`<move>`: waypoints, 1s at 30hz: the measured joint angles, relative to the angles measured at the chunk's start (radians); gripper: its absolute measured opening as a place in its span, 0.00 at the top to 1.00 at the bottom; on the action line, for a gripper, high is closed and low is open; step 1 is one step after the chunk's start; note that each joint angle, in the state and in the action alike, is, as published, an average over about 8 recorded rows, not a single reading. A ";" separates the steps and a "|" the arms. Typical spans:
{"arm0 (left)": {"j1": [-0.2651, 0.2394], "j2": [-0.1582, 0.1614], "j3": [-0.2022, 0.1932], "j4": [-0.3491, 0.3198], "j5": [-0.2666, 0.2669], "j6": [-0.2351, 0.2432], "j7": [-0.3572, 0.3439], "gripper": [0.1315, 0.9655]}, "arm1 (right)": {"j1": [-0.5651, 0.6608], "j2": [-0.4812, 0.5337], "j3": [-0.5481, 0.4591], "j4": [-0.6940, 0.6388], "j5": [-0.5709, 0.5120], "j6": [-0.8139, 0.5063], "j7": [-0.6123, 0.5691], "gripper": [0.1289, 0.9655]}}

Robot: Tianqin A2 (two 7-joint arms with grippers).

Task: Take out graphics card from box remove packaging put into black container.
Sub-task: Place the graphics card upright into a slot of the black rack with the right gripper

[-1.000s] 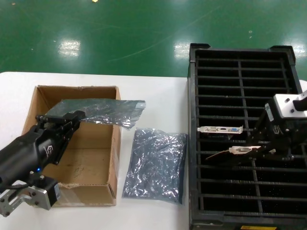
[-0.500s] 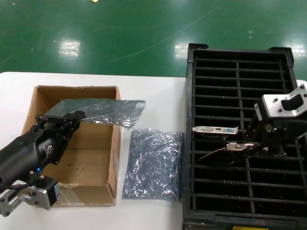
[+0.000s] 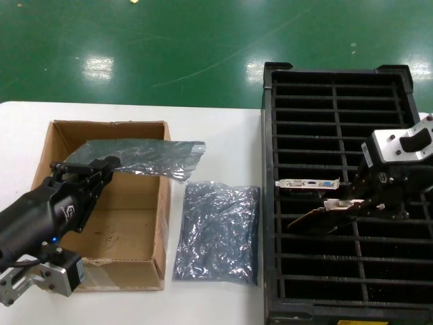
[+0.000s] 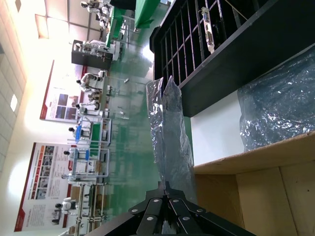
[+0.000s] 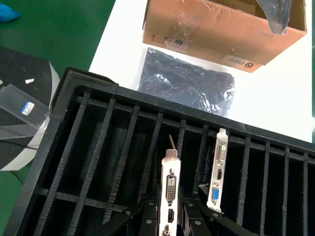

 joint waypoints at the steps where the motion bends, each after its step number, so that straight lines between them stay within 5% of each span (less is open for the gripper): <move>1: 0.000 0.000 0.000 0.000 0.000 0.000 0.000 0.99 | 0.001 -0.002 -0.002 -0.001 -0.003 -0.001 0.001 0.93; 30: 0.000 0.000 0.000 0.000 0.000 0.000 0.000 0.99 | 0.001 -0.020 -0.031 0.005 -0.061 0.003 0.001 0.93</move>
